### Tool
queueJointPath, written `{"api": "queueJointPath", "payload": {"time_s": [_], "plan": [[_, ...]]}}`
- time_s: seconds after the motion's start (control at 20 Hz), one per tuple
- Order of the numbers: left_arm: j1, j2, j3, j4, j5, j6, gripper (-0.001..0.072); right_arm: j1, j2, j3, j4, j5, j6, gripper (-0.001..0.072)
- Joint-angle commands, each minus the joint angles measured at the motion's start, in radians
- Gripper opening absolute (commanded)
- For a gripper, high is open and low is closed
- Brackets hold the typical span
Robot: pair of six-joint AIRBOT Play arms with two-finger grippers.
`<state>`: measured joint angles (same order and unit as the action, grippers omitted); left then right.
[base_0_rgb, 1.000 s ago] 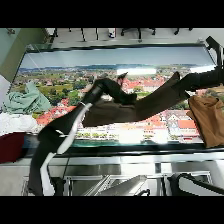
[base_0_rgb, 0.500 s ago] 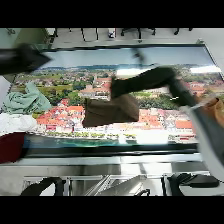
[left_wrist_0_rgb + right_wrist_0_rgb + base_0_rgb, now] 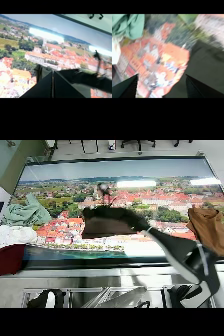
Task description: Fold the shirts.
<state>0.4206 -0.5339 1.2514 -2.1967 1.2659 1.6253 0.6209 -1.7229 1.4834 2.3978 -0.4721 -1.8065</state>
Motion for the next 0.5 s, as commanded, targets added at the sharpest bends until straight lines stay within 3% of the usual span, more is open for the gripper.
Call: {"api": "queueJointPath", "payload": {"time_s": [0.0, 0.2, 0.45], "plan": [[0.035, 0.085, -0.101, -0.003, -0.057, 0.009, 0.0018, -0.252, 0.126, 0.000, -0.088, -0.341, 0.010, 0.0636], [0.016, 0.080, -0.102, -0.003, -0.059, 0.009, 0.0019, -0.611, 0.148, -0.018, -0.193, -0.691, 0.106, 0.0635], [-0.115, 0.006, -0.102, -0.003, -0.060, 0.008, 0.0018, -0.723, 0.028, -0.111, -0.097, -0.766, 0.019, 0.0634]]}}
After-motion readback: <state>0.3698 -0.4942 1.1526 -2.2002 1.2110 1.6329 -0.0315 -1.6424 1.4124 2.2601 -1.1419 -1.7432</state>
